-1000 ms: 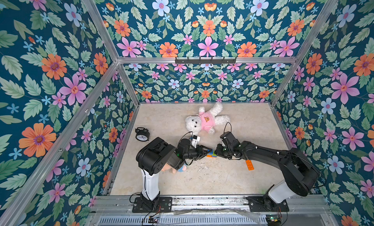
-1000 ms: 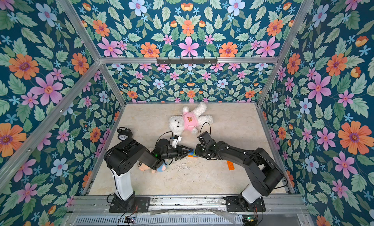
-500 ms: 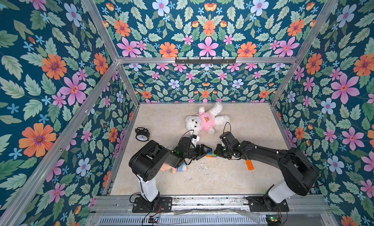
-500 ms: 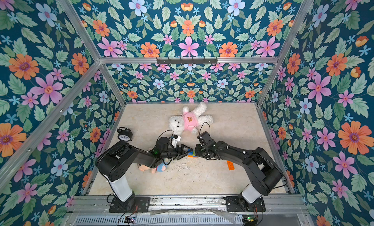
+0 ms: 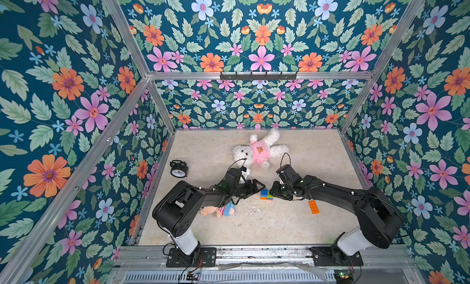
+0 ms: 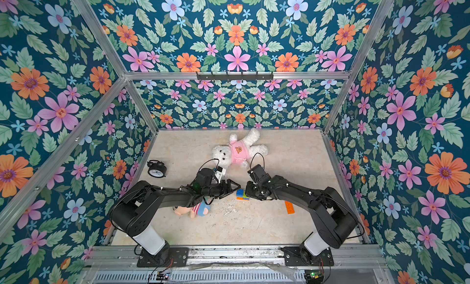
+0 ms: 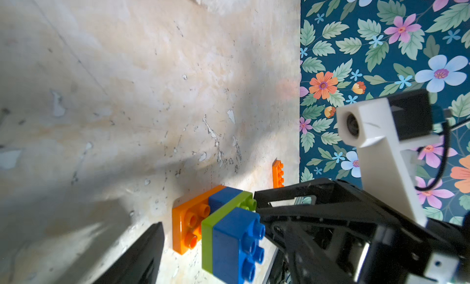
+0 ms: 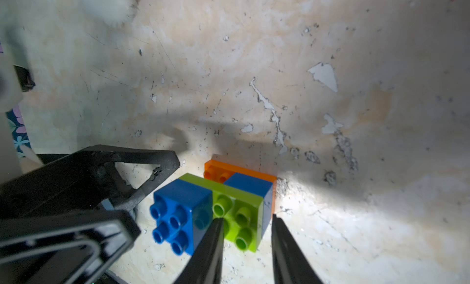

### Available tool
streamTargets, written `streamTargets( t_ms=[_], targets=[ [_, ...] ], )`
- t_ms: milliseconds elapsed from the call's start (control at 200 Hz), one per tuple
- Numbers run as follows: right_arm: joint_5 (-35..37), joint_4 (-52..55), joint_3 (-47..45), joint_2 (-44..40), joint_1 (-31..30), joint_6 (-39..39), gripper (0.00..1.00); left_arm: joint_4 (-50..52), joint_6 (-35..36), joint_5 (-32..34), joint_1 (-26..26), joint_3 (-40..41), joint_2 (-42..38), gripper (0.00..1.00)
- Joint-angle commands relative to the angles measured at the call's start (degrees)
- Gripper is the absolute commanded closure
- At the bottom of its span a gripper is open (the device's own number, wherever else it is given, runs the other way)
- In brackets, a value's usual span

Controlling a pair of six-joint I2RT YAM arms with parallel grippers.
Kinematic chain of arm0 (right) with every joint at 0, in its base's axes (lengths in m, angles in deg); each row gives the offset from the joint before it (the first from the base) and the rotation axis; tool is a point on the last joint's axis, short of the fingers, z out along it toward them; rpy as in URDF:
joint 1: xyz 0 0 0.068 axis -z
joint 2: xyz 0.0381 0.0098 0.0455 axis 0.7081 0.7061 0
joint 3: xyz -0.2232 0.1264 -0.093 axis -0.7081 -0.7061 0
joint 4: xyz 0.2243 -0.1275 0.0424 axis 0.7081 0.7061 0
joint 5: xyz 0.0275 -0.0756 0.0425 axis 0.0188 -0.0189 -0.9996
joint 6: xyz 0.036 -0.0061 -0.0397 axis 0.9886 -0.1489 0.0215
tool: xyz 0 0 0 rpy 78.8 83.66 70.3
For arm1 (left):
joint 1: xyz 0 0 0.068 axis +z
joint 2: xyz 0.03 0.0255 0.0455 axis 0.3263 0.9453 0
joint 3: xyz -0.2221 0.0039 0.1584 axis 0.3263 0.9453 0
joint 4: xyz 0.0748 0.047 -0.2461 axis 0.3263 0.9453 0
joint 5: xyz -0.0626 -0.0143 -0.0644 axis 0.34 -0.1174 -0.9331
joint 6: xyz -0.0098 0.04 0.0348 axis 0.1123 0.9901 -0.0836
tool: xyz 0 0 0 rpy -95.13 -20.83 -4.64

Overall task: Assemble the number 5 with lego
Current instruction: Pick up the lego brick from the center of the board.

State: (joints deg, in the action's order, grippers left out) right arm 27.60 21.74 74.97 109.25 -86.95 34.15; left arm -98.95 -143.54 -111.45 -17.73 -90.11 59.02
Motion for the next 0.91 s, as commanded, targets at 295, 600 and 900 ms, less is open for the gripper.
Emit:
streamTargets(
  t_ms=[295, 600, 900],
  targets=[
    [15.24, 11.34, -2.98, -13.85, 3.86, 3.05, 0.53, 10.2, 8.11, 7.25, -0.26, -0.82, -10.49, 0.16],
    [13.71, 12.79, -19.47, -29.47, 21.15, 1.73, 0.31, 12.22, 10.75, 12.22, -4.46, -1.13, -17.91, 0.09],
    [15.67, 14.88, -18.14, -25.61, 21.3, 3.16, 0.24, 11.78, 11.26, 15.5, -5.85, -0.69, -20.68, 0.05]
  ],
)
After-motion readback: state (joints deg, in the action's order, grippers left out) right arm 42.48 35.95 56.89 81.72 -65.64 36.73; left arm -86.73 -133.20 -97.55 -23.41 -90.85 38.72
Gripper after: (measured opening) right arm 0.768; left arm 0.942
